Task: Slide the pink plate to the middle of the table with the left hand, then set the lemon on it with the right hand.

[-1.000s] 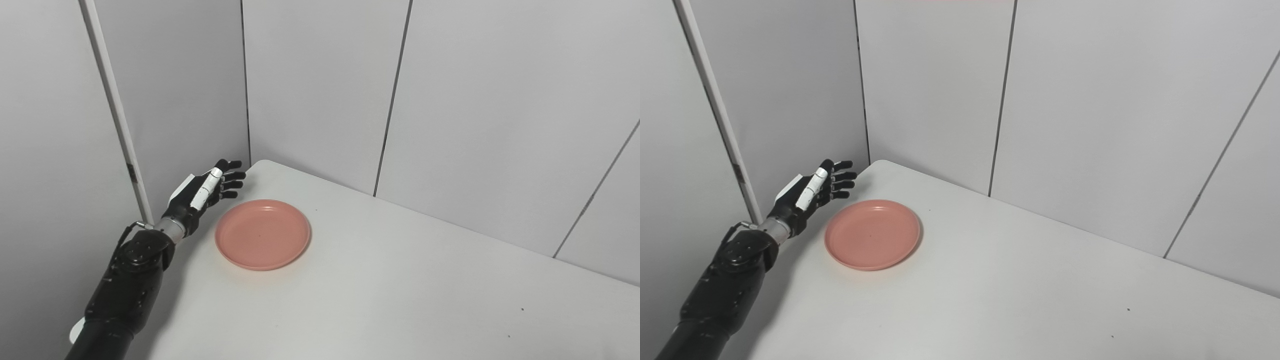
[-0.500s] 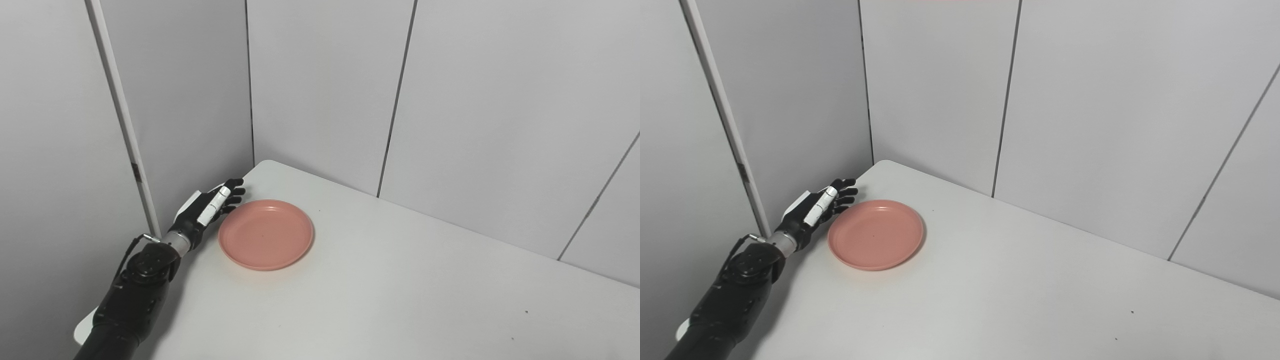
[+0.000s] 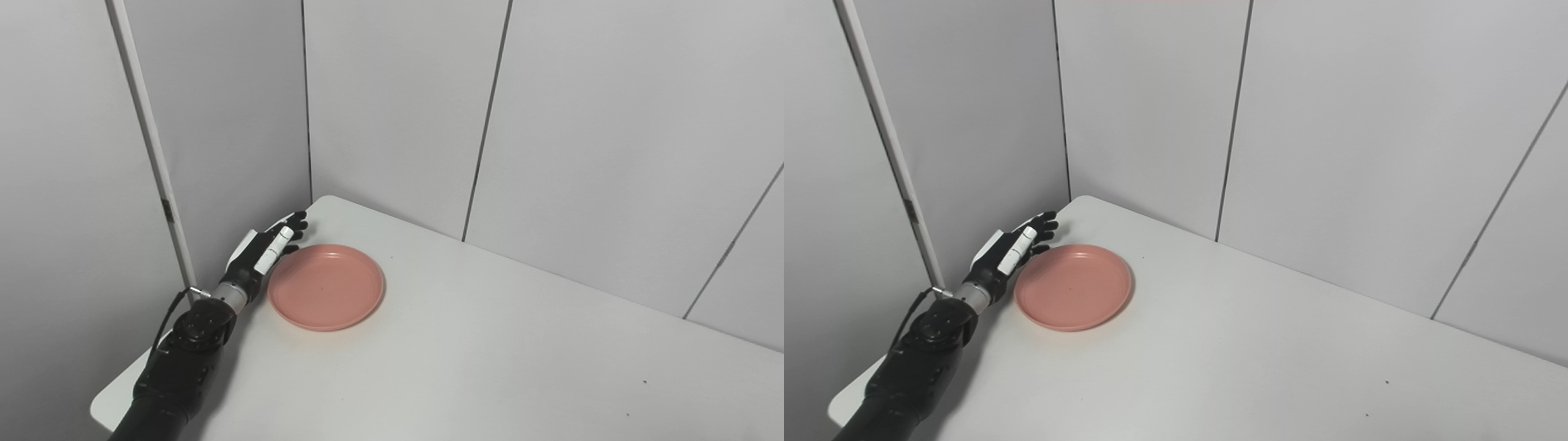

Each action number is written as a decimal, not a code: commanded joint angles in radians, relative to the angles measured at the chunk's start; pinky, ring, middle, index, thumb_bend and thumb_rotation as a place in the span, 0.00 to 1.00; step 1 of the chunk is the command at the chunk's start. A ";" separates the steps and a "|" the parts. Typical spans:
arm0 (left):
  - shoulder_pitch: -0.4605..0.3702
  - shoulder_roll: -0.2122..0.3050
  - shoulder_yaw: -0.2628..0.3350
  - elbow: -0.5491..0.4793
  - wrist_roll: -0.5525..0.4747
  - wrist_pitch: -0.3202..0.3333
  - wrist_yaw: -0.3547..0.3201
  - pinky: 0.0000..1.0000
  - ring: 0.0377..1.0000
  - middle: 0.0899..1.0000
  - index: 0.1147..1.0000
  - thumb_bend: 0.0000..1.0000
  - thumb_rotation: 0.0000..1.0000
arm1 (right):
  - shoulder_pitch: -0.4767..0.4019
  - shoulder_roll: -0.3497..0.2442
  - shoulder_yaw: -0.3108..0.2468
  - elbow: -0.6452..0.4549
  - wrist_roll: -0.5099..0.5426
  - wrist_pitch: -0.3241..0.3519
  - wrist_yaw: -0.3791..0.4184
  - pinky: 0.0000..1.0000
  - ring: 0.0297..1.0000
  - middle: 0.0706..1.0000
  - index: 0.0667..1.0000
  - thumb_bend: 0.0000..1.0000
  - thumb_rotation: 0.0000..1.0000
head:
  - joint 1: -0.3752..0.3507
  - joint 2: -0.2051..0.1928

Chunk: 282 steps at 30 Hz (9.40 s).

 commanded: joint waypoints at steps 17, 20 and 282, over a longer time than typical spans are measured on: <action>-0.023 -0.019 -0.008 0.067 -0.040 -0.072 -0.001 0.93 0.91 0.90 0.88 0.82 1.00 | 0.018 0.002 -0.002 -0.003 -0.001 -0.002 -0.003 0.95 0.97 0.97 0.97 0.88 0.97 | 0.005 0.003; -0.025 -0.019 -0.011 0.075 -0.040 -0.081 -0.003 0.92 0.90 0.90 0.89 0.82 1.00 | 0.016 0.001 -0.003 0.003 0.001 -0.004 -0.002 0.96 0.97 0.97 0.97 0.89 0.96 | 0.005 0.002; 0.277 -0.607 -0.387 -0.507 0.012 0.134 -0.021 1.00 1.00 1.00 1.00 0.80 1.00 | -0.417 -0.461 0.161 0.195 -0.680 0.373 0.057 0.71 0.78 0.78 0.77 0.86 0.00 | -0.854 0.200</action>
